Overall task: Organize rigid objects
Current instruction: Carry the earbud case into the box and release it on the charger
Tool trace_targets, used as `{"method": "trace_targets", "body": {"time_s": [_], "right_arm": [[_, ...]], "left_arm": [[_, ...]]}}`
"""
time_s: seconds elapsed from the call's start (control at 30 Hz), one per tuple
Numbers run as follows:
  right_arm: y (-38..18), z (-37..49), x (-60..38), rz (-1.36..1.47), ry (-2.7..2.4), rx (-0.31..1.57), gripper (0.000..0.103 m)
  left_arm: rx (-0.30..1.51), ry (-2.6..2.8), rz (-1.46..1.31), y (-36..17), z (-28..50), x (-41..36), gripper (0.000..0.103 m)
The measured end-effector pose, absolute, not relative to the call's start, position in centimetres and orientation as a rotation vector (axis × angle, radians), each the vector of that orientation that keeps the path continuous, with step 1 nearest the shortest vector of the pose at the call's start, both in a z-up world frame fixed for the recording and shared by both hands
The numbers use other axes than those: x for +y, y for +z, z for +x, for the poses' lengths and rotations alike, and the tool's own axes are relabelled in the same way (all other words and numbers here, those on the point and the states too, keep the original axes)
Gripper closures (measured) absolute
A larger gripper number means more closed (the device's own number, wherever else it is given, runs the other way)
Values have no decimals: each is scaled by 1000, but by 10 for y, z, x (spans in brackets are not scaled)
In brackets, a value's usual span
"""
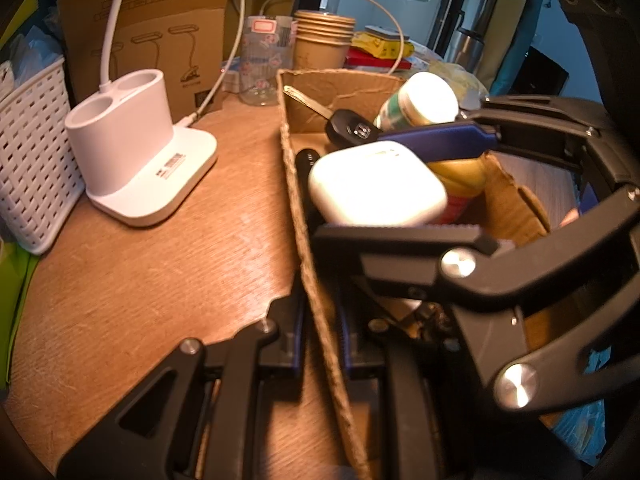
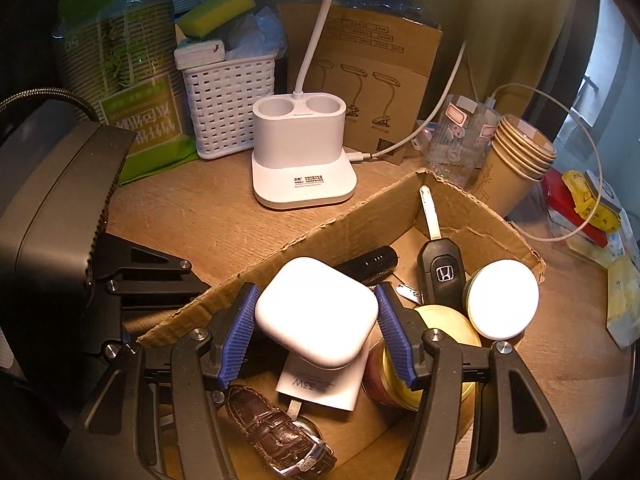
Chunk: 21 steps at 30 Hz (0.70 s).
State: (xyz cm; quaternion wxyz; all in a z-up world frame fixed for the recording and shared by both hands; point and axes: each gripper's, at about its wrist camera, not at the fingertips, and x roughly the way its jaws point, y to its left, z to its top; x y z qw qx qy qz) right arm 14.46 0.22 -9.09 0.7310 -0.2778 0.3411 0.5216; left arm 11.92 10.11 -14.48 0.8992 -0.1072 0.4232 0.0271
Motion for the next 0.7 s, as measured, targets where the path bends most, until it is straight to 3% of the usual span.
{"method": "trace_targets", "body": {"time_s": [0.13, 0.23, 0.7], "right_arm": [[-91, 146, 1, -591, 1143, 748, 40], [-87, 150, -2, -540, 1132, 745, 34], [-53, 154, -48, -377, 944, 703, 33]], "left_arm": [[877, 54, -222, -145, 119, 101, 88], [877, 55, -219, -144, 120, 102, 89], [856, 73, -182, -140, 117, 95, 88]]}}
